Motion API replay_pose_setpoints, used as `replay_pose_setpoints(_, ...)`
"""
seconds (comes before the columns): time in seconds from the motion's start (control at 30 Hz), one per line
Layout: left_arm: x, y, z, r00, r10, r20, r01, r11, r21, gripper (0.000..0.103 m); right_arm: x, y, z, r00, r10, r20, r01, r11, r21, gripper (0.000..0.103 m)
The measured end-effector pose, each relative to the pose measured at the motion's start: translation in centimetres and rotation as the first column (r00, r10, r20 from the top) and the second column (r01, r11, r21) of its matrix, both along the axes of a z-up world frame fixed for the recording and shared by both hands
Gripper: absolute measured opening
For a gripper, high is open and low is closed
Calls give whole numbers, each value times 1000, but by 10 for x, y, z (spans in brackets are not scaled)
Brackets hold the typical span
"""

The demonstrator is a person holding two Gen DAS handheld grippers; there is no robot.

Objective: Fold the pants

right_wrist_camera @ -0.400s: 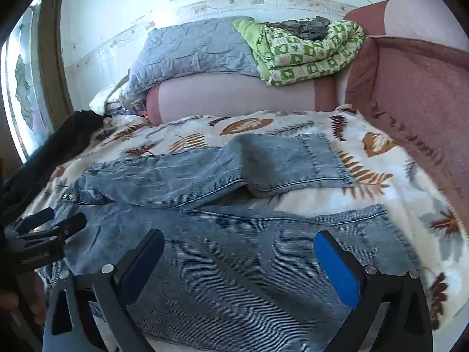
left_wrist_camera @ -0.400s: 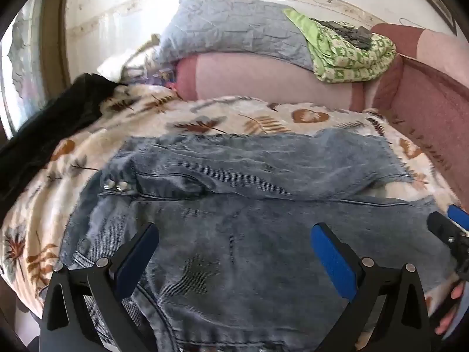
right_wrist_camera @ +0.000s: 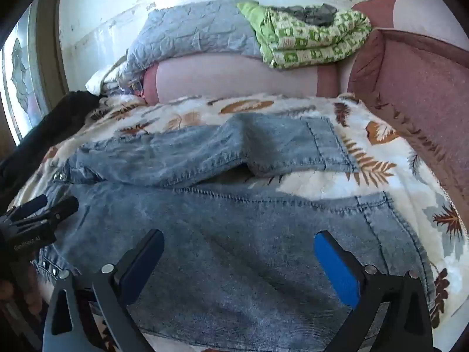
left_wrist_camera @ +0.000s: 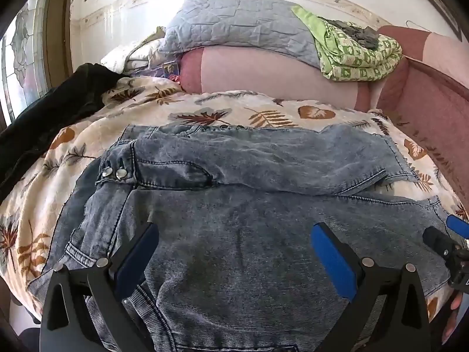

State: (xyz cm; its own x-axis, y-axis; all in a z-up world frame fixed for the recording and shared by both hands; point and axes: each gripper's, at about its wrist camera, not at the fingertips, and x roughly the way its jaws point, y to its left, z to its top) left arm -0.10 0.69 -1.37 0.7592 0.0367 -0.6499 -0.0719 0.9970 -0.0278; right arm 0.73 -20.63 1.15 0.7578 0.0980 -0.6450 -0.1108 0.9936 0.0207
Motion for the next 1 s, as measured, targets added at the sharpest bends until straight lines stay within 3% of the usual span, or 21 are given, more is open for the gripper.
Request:
replay_pose_setpoints(0.53,-3,-2,-3,1000,15,16,-15,999,35,103,5,4,-9,998,-21,-51,17,998,-68,103)
replay_pose_setpoints(1.0,-4,-1,-5,1000,19,16,-20,999,35,103,3,5,-7,999,-30,-28,27,996,-90,103)
